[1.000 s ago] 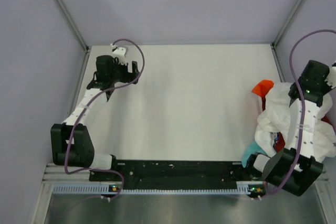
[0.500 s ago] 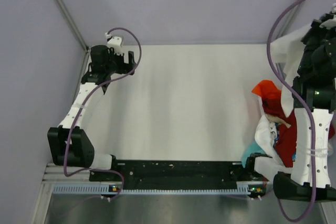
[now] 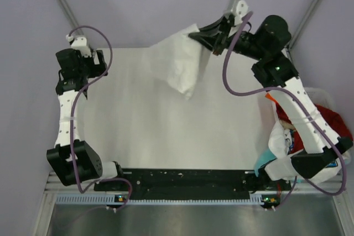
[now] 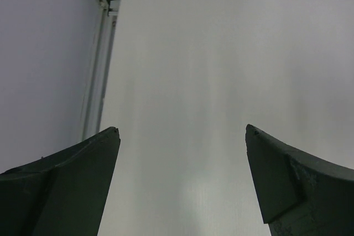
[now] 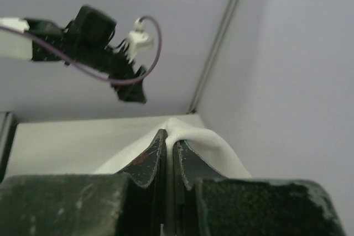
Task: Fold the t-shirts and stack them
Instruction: Move the tshirt to the center of the board
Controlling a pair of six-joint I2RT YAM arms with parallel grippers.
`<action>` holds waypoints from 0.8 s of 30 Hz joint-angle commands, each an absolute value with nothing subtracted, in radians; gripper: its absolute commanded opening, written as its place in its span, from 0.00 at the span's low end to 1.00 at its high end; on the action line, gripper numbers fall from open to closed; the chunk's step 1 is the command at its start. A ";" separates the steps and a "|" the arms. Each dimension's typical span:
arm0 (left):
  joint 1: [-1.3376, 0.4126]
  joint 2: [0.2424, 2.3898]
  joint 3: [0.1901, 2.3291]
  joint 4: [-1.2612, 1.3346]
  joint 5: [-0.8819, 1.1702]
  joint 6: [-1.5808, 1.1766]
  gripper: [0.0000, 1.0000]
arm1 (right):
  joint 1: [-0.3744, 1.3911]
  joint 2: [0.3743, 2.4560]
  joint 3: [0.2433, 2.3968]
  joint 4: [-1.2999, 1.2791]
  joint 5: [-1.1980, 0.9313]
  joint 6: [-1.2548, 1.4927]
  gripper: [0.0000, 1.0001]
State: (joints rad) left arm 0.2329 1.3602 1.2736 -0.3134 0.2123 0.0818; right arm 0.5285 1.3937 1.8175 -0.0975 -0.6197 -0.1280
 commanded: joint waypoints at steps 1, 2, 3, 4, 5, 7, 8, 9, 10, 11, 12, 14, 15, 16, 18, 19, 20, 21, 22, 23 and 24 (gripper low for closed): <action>0.323 1.293 1.321 -0.325 0.224 0.107 0.99 | 0.543 1.439 1.651 0.078 -0.875 -0.084 0.00; 0.345 1.292 1.321 -0.328 0.222 0.110 0.99 | 0.543 1.454 1.576 0.119 -0.836 -0.101 0.00; 0.362 1.289 1.316 -0.330 0.222 0.113 0.99 | 0.543 1.475 1.510 0.150 -0.794 -0.110 0.00; 0.371 1.287 1.310 -0.330 0.219 0.118 0.99 | 0.543 1.512 1.467 0.172 -0.735 -0.121 0.00; 0.379 1.285 1.302 -0.330 0.215 0.123 0.99 | 0.543 1.554 1.438 0.178 -0.650 -0.123 0.06; 0.380 1.290 1.281 -0.333 0.222 0.141 0.99 | 0.543 1.682 1.448 0.138 -0.419 -0.097 0.34; 0.380 1.293 1.270 -0.339 0.235 0.149 0.99 | 0.543 1.747 1.500 0.061 -0.303 -0.103 0.49; 0.380 1.296 1.264 -0.347 0.241 0.152 0.99 | 0.545 1.829 1.566 -0.053 -0.176 -0.115 0.58; 0.380 1.302 1.259 -0.357 0.250 0.158 0.99 | 0.545 1.897 1.656 -0.152 -0.029 -0.127 0.64; 0.380 1.305 1.253 -0.370 0.264 0.163 0.99 | 0.543 1.978 1.727 -0.257 0.056 -0.127 0.67; 0.380 1.305 1.246 -0.374 0.270 0.169 0.99 | 0.543 2.005 1.779 -0.323 0.101 -0.130 0.68; 0.380 1.298 1.217 -0.374 0.285 0.187 0.99 | 0.548 1.956 1.741 -0.335 0.114 -0.129 0.70; 0.380 1.295 1.206 -0.373 0.291 0.198 0.99 | 0.557 1.916 1.667 -0.315 0.109 -0.133 0.71; 0.380 1.289 1.195 -0.373 0.291 0.205 0.99 | 0.574 1.860 1.602 -0.286 0.118 -0.144 0.73; 0.379 1.282 1.175 -0.374 0.288 0.218 0.99 | 0.642 1.752 1.486 -0.224 0.162 -0.182 0.76; 0.380 1.282 1.167 -0.376 0.284 0.224 0.99 | 0.688 1.705 1.435 -0.204 0.173 -0.202 0.79; 0.379 1.281 1.161 -0.376 0.281 0.222 0.99 | 0.734 1.669 1.386 -0.192 0.169 -0.222 0.82; 0.379 1.282 1.155 -0.376 0.279 0.222 0.99 | 0.779 1.640 1.349 -0.189 0.143 -0.244 0.87; 0.380 1.285 1.152 -0.374 0.278 0.219 0.99 | 0.840 1.617 1.310 -0.195 0.117 -0.280 0.96; 0.379 1.289 1.154 -0.374 0.275 0.216 0.99 | 0.898 1.602 1.269 -0.196 0.086 -0.322 0.96; 0.380 1.292 1.152 -0.374 0.273 0.210 0.99 | 0.967 1.588 1.235 -0.202 0.057 -0.384 0.96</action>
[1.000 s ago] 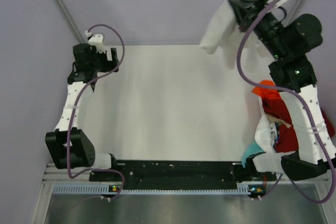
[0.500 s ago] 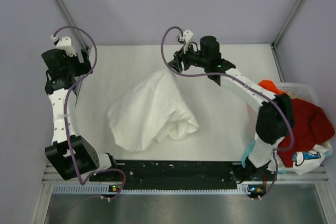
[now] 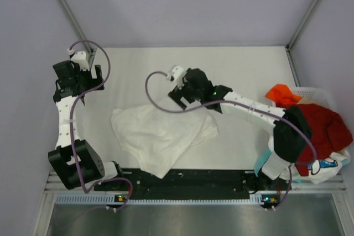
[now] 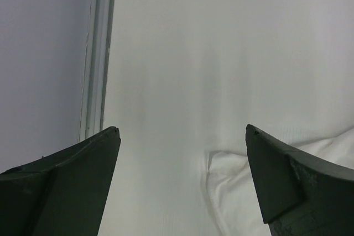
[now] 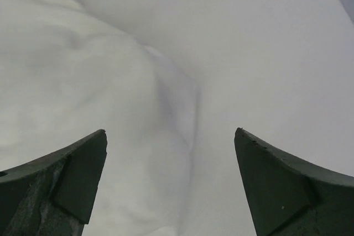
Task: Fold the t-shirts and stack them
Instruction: Move the tshirt to the center of the board, then flatten out the tshirt
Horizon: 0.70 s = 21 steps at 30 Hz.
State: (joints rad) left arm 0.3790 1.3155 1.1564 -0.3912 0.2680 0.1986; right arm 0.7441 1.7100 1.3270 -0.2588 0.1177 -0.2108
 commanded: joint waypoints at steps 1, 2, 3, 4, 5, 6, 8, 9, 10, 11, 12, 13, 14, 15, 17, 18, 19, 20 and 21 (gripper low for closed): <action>0.380 1.296 1.157 -0.376 0.275 0.207 0.99 | 1.029 1.579 1.198 -0.222 0.019 -0.470 0.93; 0.380 1.298 1.161 -0.379 0.278 0.204 0.98 | 1.093 1.577 1.174 -0.242 0.003 -0.516 0.90; 0.379 1.298 1.164 -0.383 0.284 0.206 0.99 | 1.148 1.580 1.161 -0.258 -0.026 -0.547 0.87; 0.379 1.296 1.169 -0.388 0.290 0.207 0.99 | 1.190 1.589 1.157 -0.273 -0.053 -0.572 0.83; 0.380 1.295 1.170 -0.391 0.296 0.209 0.99 | 1.228 1.603 1.164 -0.308 -0.084 -0.601 0.78; 0.380 1.293 1.172 -0.391 0.296 0.210 0.98 | 1.253 1.623 1.181 -0.351 -0.119 -0.629 0.75; 0.380 1.286 1.169 -0.388 0.295 0.207 0.98 | 1.272 1.669 1.241 -0.428 -0.171 -0.634 0.72; 0.380 1.285 1.169 -0.388 0.296 0.206 0.98 | 1.275 1.693 1.274 -0.457 -0.220 -0.614 0.72; 0.379 1.284 1.167 -0.388 0.299 0.204 0.98 | 1.273 1.721 1.296 -0.471 -0.282 -0.601 0.71; 0.380 1.284 1.166 -0.388 0.302 0.206 0.98 | 1.275 1.744 1.307 -0.472 -0.357 -0.592 0.71; 0.380 1.282 1.166 -0.388 0.305 0.207 0.98 | 1.278 1.765 1.316 -0.469 -0.423 -0.594 0.71; 0.379 1.284 1.166 -0.390 0.308 0.209 0.98 | 1.285 1.798 1.325 -0.468 -0.423 -0.588 0.72; 0.380 1.284 1.166 -0.388 0.310 0.210 0.98 | 1.285 1.831 1.339 -0.468 -0.411 -0.586 0.72; 0.380 1.282 1.166 -0.388 0.310 0.212 0.98 | 1.285 1.859 1.350 -0.468 -0.393 -0.591 0.73; 0.380 1.281 1.161 -0.388 0.311 0.215 0.98 | 1.285 1.911 1.353 -0.468 -0.345 -0.623 0.73; 0.380 1.278 1.157 -0.387 0.313 0.221 0.98 | 1.289 1.936 1.350 -0.477 -0.321 -0.641 0.74; 0.379 1.273 1.152 -0.385 0.316 0.227 0.98 | 1.292 1.956 1.348 -0.495 -0.302 -0.661 0.74; 0.380 1.266 1.146 -0.385 0.318 0.236 0.98 | 1.295 1.976 1.348 -0.514 -0.282 -0.670 0.74; 0.380 1.261 1.140 -0.385 0.319 0.245 0.98 | 1.301 1.994 1.351 -0.537 -0.261 -0.673 0.74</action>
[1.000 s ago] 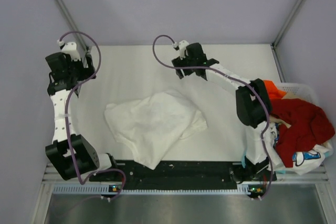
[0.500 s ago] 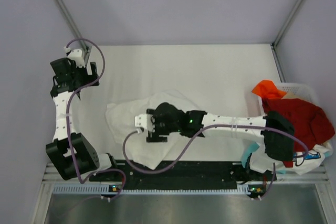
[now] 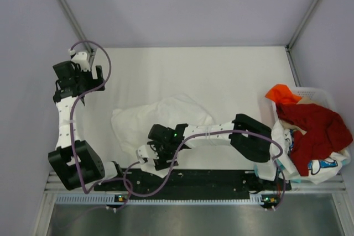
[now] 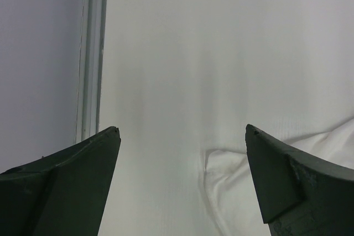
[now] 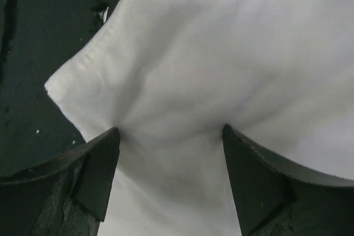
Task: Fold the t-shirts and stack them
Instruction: Flatten out the tshirt
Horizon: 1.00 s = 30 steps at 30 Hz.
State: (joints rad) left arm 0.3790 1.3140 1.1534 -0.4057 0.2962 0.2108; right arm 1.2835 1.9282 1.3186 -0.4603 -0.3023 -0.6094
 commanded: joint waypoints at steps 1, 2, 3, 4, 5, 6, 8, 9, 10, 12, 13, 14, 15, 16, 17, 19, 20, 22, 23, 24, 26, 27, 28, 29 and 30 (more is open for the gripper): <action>0.380 1.255 1.128 -0.385 0.321 0.258 0.98 | 1.308 2.008 1.353 -0.555 -0.247 -0.675 0.74; 0.380 1.247 1.115 -0.384 0.322 0.270 0.98 | 1.315 2.023 1.354 -0.566 -0.236 -0.673 0.72; 0.380 1.240 1.105 -0.382 0.321 0.279 0.98 | 1.319 2.035 1.358 -0.566 -0.227 -0.666 0.68; 0.380 1.230 1.089 -0.380 0.315 0.291 0.98 | 1.322 2.045 1.367 -0.566 -0.229 -0.655 0.51; 0.379 1.221 1.077 -0.380 0.311 0.304 0.98 | 1.324 2.051 1.382 -0.566 -0.241 -0.640 0.37; 0.380 1.212 1.063 -0.380 0.308 0.313 0.98 | 1.322 2.051 1.399 -0.561 -0.251 -0.626 0.28; 0.382 1.192 1.042 -0.374 0.302 0.330 0.98 | 1.324 2.036 1.445 -0.557 -0.271 -0.609 0.10; 0.380 1.183 1.032 -0.368 0.292 0.333 0.98 | 1.324 2.022 1.472 -0.558 -0.273 -0.607 0.04; 0.383 1.175 1.029 -0.365 0.282 0.334 0.98 | 1.322 2.008 1.511 -0.558 -0.268 -0.607 0.00; 0.387 1.164 1.035 -0.361 0.261 0.337 0.98 | 1.310 1.979 1.596 -0.557 -0.253 -0.597 0.00; 0.388 1.160 1.046 -0.360 0.255 0.337 0.98 | 1.292 1.959 1.652 -0.555 -0.256 -0.578 0.00; 0.391 1.155 1.057 -0.360 0.252 0.337 0.98 | 1.270 1.944 1.705 -0.551 -0.267 -0.556 0.00; 0.393 1.152 1.068 -0.359 0.252 0.337 0.98 | 1.243 1.921 1.747 -0.545 -0.284 -0.522 0.00; 0.393 1.151 1.078 -0.357 0.255 0.337 0.98 | 1.215 1.895 1.785 -0.532 -0.294 -0.485 0.00; 0.393 1.150 1.092 -0.359 0.259 0.331 0.98 | 1.175 1.867 1.805 -0.513 -0.305 -0.441 0.00; 0.393 1.158 1.132 -0.374 0.281 0.321 0.98 | 1.096 1.806 1.807 -0.468 -0.321 -0.346 0.00; 0.393 1.164 1.149 -0.379 0.296 0.308 0.98 | 1.047 1.769 1.790 -0.445 -0.322 -0.292 0.00; 0.391 1.180 1.181 -0.382 0.340 0.285 0.98 | 0.941 1.703 1.697 -0.402 -0.308 -0.191 0.00; 0.390 1.189 1.192 -0.382 0.363 0.270 0.99 | 0.878 1.671 1.648 -0.376 -0.304 -0.137 0.00; 0.384 1.201 1.201 -0.382 0.402 0.262 0.99 | 0.818 1.643 1.587 -0.350 -0.317 -0.083 0.00; 0.345 1.222 1.213 -0.380 0.426 0.241 0.99 | 0.657 1.591 1.460 -0.272 -0.400 0.073 0.00; 0.312 1.233 1.215 -0.380 0.422 0.244 0.99 | 0.587 1.569 1.395 -0.226 -0.437 0.165 0.00; 0.260 1.242 1.212 -0.382 0.408 0.264 0.99 | 0.510 1.548 1.322 -0.175 -0.474 0.246 0.00; 0.197 1.249 1.203 -0.385 0.370 0.285 0.98 | 0.423 1.525 1.251 -0.137 -0.489 0.326 0.00; 0.139 1.258 1.195 -0.402 0.361 0.328 0.98 | 0.390 1.519 1.197 -0.094 -0.489 0.350 0.00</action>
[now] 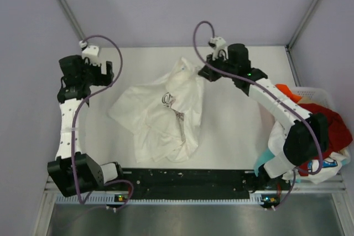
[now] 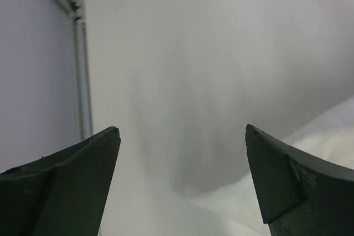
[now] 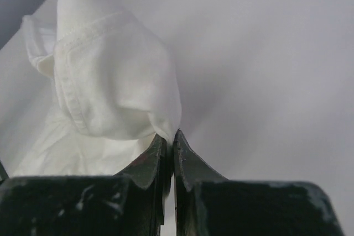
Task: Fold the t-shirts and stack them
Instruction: Flatten out the tshirt
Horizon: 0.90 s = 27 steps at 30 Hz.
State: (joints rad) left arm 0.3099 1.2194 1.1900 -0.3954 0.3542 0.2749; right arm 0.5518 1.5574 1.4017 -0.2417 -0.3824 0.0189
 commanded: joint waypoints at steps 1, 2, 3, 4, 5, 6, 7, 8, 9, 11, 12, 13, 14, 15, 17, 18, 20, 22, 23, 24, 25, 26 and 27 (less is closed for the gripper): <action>0.068 1.265 1.186 -0.422 0.354 0.366 0.98 | 0.333 1.500 1.136 -0.057 -0.485 0.376 0.00; 0.005 1.276 1.177 -0.442 0.354 0.402 0.97 | 0.309 1.494 1.091 -0.028 -0.471 0.389 0.00; -0.065 1.290 1.169 -0.462 0.365 0.426 0.95 | 0.287 1.497 1.056 -0.014 -0.457 0.393 0.00; -0.127 1.310 1.163 -0.489 0.377 0.443 0.93 | 0.276 1.505 1.036 -0.014 -0.446 0.388 0.00; -0.177 1.330 1.161 -0.520 0.397 0.454 0.91 | 0.267 1.514 1.026 -0.021 -0.439 0.384 0.00; -0.233 1.353 1.161 -0.552 0.417 0.469 0.89 | 0.259 1.520 1.017 -0.029 -0.433 0.379 0.00; -0.285 1.374 1.163 -0.596 0.439 0.494 0.86 | 0.253 1.522 1.012 -0.032 -0.428 0.376 0.00; -0.331 1.396 1.161 -0.645 0.452 0.524 0.84 | 0.249 1.522 1.008 -0.038 -0.410 0.373 0.00; -0.380 1.413 1.152 -0.690 0.460 0.558 0.81 | 0.244 1.522 1.009 -0.052 -0.379 0.356 0.00; -0.464 1.433 1.105 -0.744 0.448 0.629 0.78 | 0.226 1.526 1.025 -0.104 -0.283 0.315 0.01; -0.509 1.436 1.070 -0.752 0.427 0.664 0.78 | 0.216 1.534 1.051 -0.136 -0.218 0.295 0.09; -0.532 1.437 1.031 -0.747 0.401 0.692 0.79 | 0.207 1.543 1.071 -0.174 -0.166 0.269 0.20; -0.549 1.437 1.004 -0.742 0.373 0.712 0.80 | 0.204 1.552 1.100 -0.216 -0.109 0.241 0.28; -0.558 1.440 0.977 -0.733 0.342 0.725 0.81 | 0.204 1.558 1.133 -0.251 -0.066 0.217 0.36; -0.560 1.457 0.953 -0.726 0.272 0.724 0.83 | 0.202 1.569 1.196 -0.314 -0.032 0.184 0.54; -0.557 1.469 0.950 -0.724 0.237 0.719 0.84 | 0.207 1.571 1.219 -0.342 -0.026 0.176 0.59; -0.558 1.489 0.934 -0.719 0.186 0.712 0.84 | 0.231 1.565 1.255 -0.362 -0.012 0.175 0.64; -0.557 1.503 0.911 -0.718 0.169 0.718 0.85 | 0.305 1.560 1.269 -0.350 -0.018 0.135 0.66; -0.558 1.508 0.898 -0.710 0.161 0.718 0.85 | 0.339 1.566 1.272 -0.339 -0.035 0.109 0.68; -0.558 1.512 0.887 -0.703 0.147 0.715 0.84 | 0.369 1.583 1.279 -0.330 -0.055 0.092 0.70; -0.557 1.517 0.876 -0.692 0.118 0.712 0.84 | 0.394 1.603 1.288 -0.330 -0.070 0.081 0.71; -0.557 1.522 0.867 -0.680 0.100 0.710 0.84 | 0.414 1.636 1.299 -0.333 -0.078 0.072 0.72; -0.557 1.522 0.858 -0.666 0.080 0.706 0.82 | 0.435 1.672 1.305 -0.333 -0.083 0.061 0.72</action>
State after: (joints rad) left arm -0.5583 1.5108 0.8928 -0.7113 0.1764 0.6918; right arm 0.3351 1.5814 1.2484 -0.3180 -0.0540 0.1440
